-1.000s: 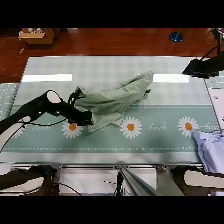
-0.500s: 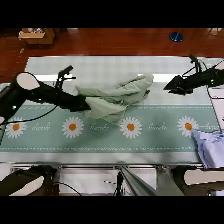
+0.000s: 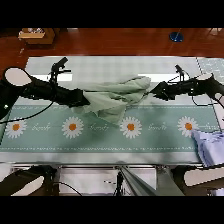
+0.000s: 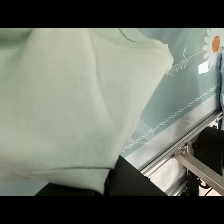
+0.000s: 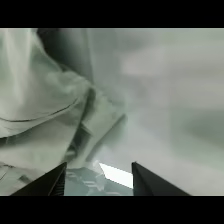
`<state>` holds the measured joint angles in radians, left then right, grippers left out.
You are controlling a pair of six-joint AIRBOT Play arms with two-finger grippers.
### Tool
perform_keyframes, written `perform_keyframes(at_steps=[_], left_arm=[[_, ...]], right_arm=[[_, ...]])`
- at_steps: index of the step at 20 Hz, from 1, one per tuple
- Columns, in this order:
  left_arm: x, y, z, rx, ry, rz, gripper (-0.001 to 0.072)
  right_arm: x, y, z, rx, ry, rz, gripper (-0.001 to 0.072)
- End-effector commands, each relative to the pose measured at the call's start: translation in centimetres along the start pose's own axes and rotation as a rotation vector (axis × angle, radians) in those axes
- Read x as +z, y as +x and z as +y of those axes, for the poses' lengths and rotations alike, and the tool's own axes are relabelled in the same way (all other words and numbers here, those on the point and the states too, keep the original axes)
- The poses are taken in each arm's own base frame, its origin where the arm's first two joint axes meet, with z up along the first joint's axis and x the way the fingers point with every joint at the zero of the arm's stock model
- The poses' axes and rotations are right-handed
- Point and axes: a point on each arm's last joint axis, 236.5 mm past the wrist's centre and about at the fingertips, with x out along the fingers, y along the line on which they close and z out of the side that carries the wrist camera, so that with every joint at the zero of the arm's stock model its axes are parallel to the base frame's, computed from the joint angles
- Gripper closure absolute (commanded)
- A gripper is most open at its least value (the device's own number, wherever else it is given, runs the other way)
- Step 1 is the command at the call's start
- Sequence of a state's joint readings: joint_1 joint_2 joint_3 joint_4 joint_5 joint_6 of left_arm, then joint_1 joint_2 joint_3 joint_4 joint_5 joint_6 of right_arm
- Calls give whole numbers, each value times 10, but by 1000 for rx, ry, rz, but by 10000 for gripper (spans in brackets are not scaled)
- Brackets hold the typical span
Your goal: Fold the shirts.
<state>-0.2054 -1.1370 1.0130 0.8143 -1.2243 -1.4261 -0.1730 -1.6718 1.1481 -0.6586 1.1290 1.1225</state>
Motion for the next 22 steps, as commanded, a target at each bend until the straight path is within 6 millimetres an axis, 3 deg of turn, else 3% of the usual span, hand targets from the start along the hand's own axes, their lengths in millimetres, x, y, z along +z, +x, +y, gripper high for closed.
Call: perform_keyframes(at_steps=[1,5,11,15,22], left_arm=[[1,-1,-1,-3,-1,-4,684],[2,-1,-1,-3,-1,-7,683],[2,-1,-1,-2,3,-7,683],[1,-1,-1,-3,3,-6,683],[1,-1,-1,-4,3,-4,683]], right_arm=[[-30,22,25,44,-71,117,230],[-68,36,34,4,-127,259,230],[-109,74,74,-2,-218,363,229],[-113,99,88,-46,-212,322,229],[-115,131,93,-176,-157,230,230]])
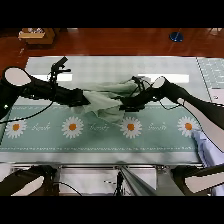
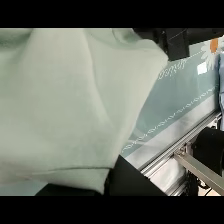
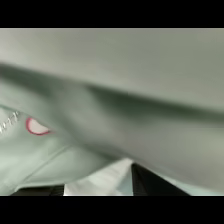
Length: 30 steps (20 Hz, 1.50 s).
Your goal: Fold the shirts.
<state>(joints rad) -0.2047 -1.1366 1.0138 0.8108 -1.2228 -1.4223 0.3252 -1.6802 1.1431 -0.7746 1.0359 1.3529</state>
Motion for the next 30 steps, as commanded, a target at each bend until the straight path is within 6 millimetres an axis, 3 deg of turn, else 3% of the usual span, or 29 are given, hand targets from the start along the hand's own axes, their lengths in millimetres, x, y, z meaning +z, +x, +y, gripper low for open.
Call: perform_keyframes(at_steps=[1,3,5,6,8,10,12,15,18,22,24,27,30], left_arm=[[0,-1,0,-1,1,0,683],[0,-1,-1,-2,2,-1,683],[2,-2,-3,-3,16,-6,683],[4,-3,-4,-6,33,-9,683],[14,-12,-6,-6,42,-41,684],[40,-37,-16,-28,66,-129,684],[78,-82,-31,-75,70,-272,684],[131,-177,-57,-153,84,-530,684],[150,-273,-96,-278,125,-759,684],[119,-384,-179,-500,281,-1022,684],[92,-417,-212,-525,381,-1137,684],[44,-435,-263,-528,510,-1226,684],[-1,-443,-305,-491,633,-1319,684]], right_arm=[[6,18,-1,-102,51,-63,230],[1,29,1,-140,66,-61,256],[-4,38,8,-140,47,-52,481],[-5,38,10,-138,43,-52,669],[-4,26,20,-126,-3,-55,690],[2,-7,36,-133,-107,-108,690],[7,-59,60,-142,-214,-207,691],[4,-157,108,-103,-332,-426,691],[-14,-273,154,-40,-411,-745,692],[-64,-429,185,1,-396,-1192,692],[-90,-488,196,-35,-409,-1353,692],[-120,-542,217,-70,-444,-1484,692],[-136,-554,228,-82,-468,-1500,692]])
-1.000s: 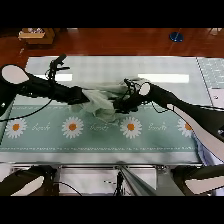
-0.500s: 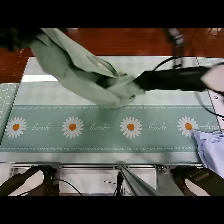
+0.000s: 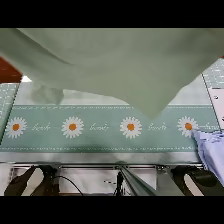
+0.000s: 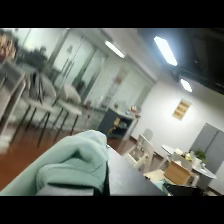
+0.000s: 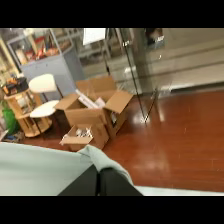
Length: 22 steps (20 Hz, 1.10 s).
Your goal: Fold the shirts.
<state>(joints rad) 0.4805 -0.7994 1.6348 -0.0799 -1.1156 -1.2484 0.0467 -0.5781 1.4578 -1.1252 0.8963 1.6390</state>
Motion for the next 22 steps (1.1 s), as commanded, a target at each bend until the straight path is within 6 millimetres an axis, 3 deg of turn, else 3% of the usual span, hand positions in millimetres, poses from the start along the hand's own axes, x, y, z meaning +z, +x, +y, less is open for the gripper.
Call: perform_keyframes(at_steps=[1,4,6,8,11,13,16,22], left_arm=[[8,-14,-76,-57,145,-102,684],[-7,-23,-111,-40,239,-104,684],[-24,-28,-115,26,270,-62,684],[-51,-34,-93,160,273,42,684],[-99,-55,-40,372,178,268,684],[-121,-67,-12,436,109,356,684],[-144,-76,31,472,-29,410,684],[-199,-98,137,539,-215,466,684]], right_arm=[[24,-27,12,-12,-34,-48,692],[12,-33,16,-11,-37,16,692],[1,-39,17,-17,-46,76,692],[-19,-46,6,-72,-74,171,692],[-63,-61,-40,-251,-116,385,692],[-98,-61,-66,-319,-131,577,692],[-138,-22,-82,-269,-110,786,692],[-199,95,-147,-264,-38,907,692]])
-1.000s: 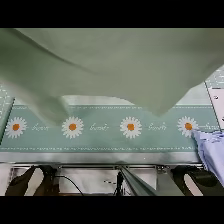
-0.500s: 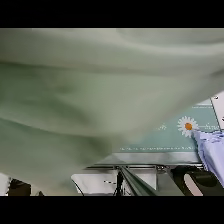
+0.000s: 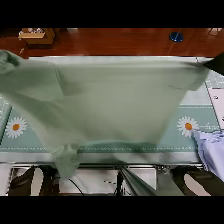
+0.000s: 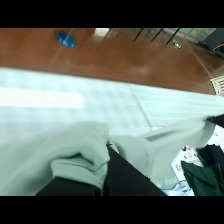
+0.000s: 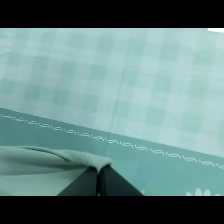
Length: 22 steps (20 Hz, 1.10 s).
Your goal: Fold the shirts.
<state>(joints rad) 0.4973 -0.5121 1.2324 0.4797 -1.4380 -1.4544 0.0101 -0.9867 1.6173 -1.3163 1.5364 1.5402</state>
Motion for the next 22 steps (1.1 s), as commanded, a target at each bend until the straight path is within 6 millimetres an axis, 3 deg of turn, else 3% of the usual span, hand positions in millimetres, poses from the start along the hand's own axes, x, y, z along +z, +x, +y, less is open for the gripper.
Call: perform_keyframes(at_steps=[1,6,12,15,18,19,20,21,22], left_arm=[[-23,33,68,32,-101,49,684],[-48,105,131,34,-174,144,684],[-107,210,187,85,-246,304,684],[-129,236,212,130,-260,335,684],[-145,246,224,148,-285,371,683],[-149,247,226,149,-292,383,667],[-151,247,227,149,-295,387,564],[-148,246,228,151,-295,382,407],[-143,243,228,143,-295,383,298]], right_arm=[[22,79,-15,29,30,60,692],[24,158,-9,127,94,140,691],[29,214,-41,44,105,130,691],[25,235,-60,-14,95,141,690],[8,257,-70,-35,104,209,679],[4,262,-71,-33,108,224,595],[3,264,-70,-25,113,229,497],[4,263,-69,-24,107,226,451],[6,256,-73,-33,86,226,451]])
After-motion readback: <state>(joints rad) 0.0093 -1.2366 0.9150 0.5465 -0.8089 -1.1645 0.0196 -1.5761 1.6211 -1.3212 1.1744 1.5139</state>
